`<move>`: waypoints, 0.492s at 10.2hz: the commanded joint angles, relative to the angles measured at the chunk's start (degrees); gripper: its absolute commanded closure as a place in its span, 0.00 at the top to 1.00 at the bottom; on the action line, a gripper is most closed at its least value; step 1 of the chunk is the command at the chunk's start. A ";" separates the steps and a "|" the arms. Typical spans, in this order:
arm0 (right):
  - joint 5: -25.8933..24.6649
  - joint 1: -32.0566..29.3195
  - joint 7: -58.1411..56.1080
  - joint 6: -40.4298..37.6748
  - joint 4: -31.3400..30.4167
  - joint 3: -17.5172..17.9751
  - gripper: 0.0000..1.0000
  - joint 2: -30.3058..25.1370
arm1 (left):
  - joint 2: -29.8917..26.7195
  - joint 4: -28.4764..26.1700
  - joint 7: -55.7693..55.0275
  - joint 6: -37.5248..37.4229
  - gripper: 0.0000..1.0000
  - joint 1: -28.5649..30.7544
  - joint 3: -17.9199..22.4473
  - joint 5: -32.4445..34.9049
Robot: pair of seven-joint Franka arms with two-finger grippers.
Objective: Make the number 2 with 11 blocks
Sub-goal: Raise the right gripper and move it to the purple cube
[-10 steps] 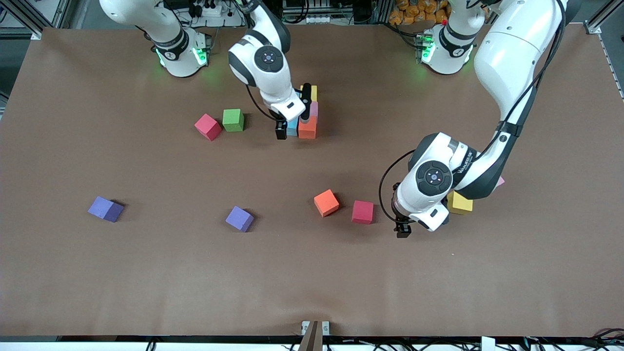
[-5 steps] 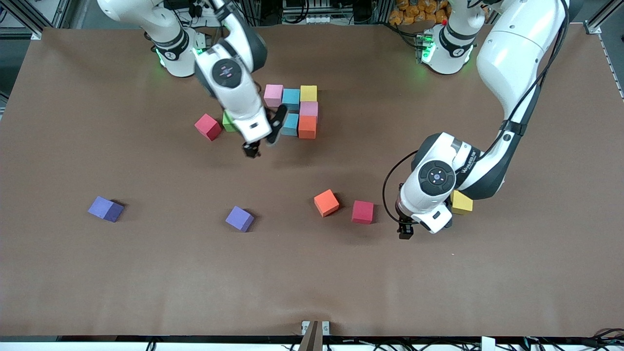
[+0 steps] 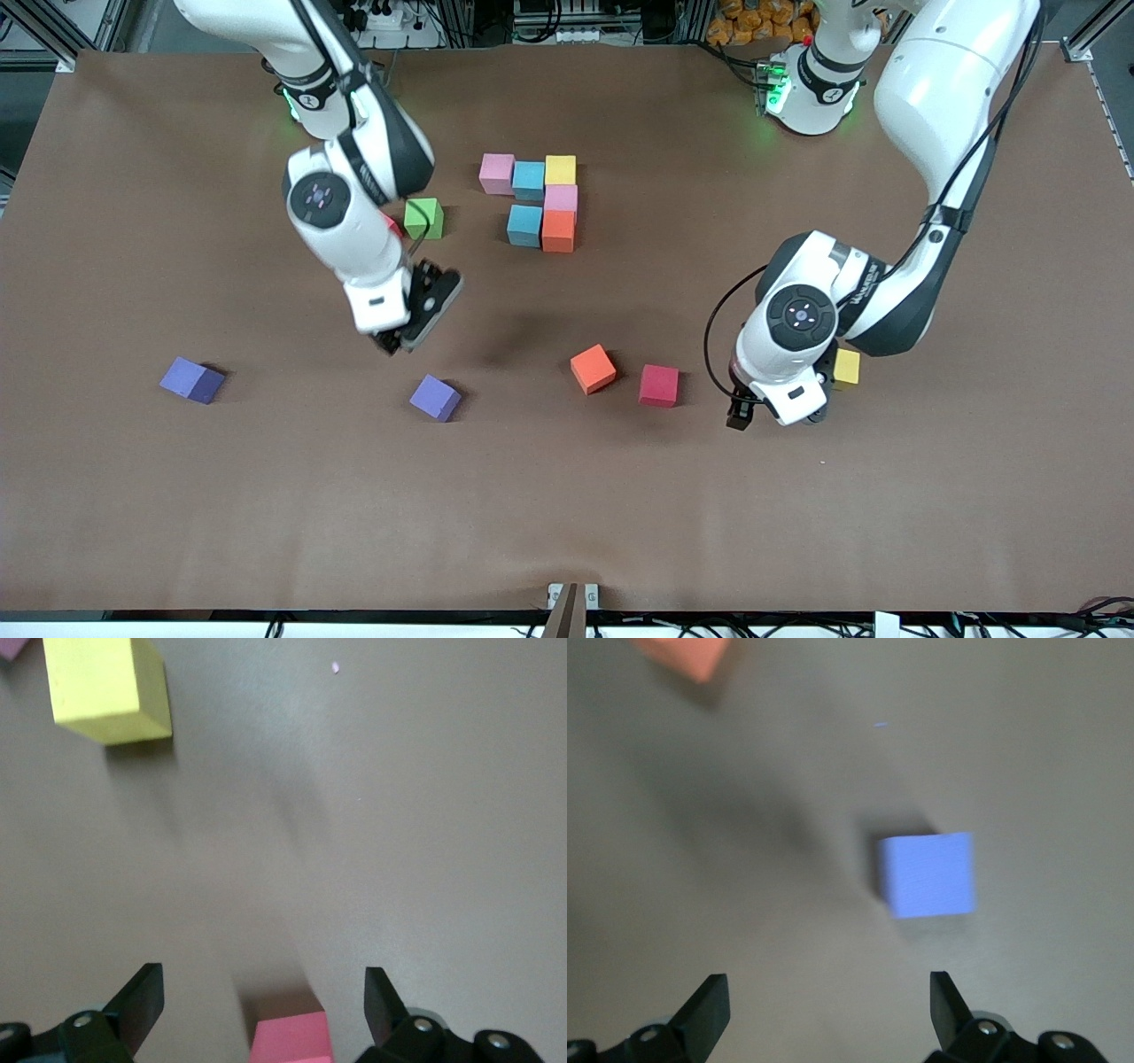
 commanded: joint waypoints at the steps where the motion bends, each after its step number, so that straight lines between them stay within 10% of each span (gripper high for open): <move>1: 0.41 -2.49 1.10 -1.06 13.14 0.41 1.00 10.63 | -2.17 -1.03 9.52 -1.02 1.00 1.72 0.04 0.85; 5: 0.24 -3.73 -0.91 -1.05 15.37 0.41 1.00 14.26 | -2.61 -1.38 20.35 -1.55 1.00 6.12 -0.05 0.85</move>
